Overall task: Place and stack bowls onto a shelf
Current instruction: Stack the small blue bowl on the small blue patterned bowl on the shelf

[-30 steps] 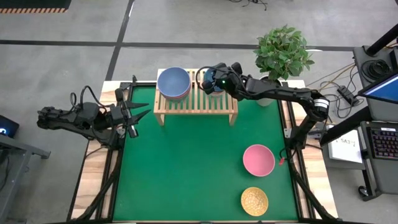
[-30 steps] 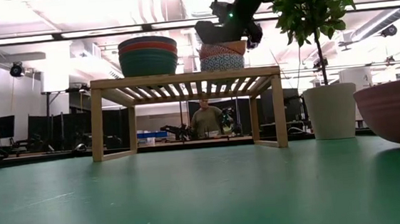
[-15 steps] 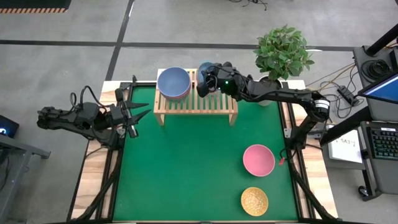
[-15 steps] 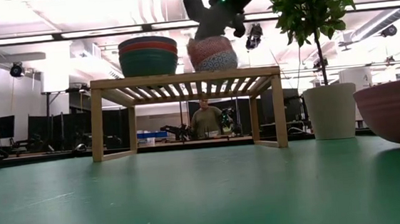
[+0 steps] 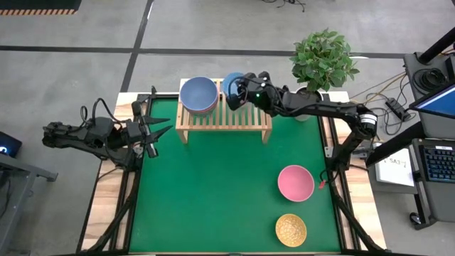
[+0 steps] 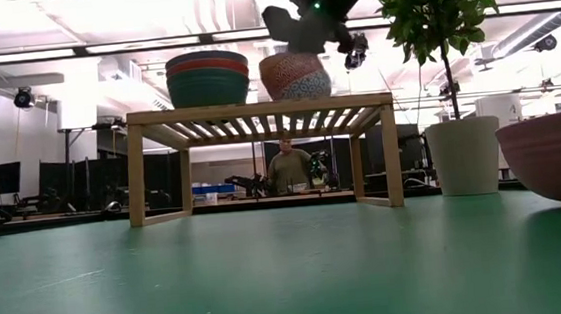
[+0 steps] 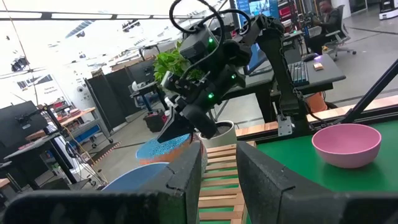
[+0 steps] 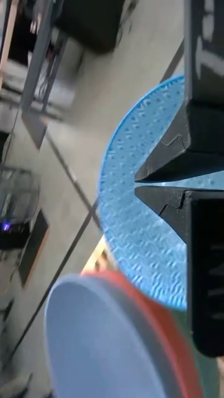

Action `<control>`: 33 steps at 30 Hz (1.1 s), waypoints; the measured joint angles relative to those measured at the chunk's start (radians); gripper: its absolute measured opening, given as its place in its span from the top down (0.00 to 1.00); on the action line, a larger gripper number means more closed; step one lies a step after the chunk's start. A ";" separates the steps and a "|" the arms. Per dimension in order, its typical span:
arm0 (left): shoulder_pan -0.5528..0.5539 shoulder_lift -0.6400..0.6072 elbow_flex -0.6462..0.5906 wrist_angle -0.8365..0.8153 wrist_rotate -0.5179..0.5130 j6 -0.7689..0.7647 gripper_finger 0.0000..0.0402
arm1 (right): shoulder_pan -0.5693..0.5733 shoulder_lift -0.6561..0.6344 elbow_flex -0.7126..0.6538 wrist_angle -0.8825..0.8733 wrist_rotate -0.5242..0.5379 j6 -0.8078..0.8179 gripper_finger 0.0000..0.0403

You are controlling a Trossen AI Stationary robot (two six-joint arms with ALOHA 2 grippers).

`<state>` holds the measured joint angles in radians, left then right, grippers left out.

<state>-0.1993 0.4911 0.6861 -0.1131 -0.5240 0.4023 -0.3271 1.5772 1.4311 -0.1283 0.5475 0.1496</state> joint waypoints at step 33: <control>0.000 0.000 0.000 0.005 0.000 0.001 0.79 | 0.013 -0.058 0.004 0.082 -0.007 -0.028 0.97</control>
<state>-0.1993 0.4911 0.6861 -0.1085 -0.5240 0.4030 -0.3138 1.5189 1.4349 -0.0467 0.5408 0.1215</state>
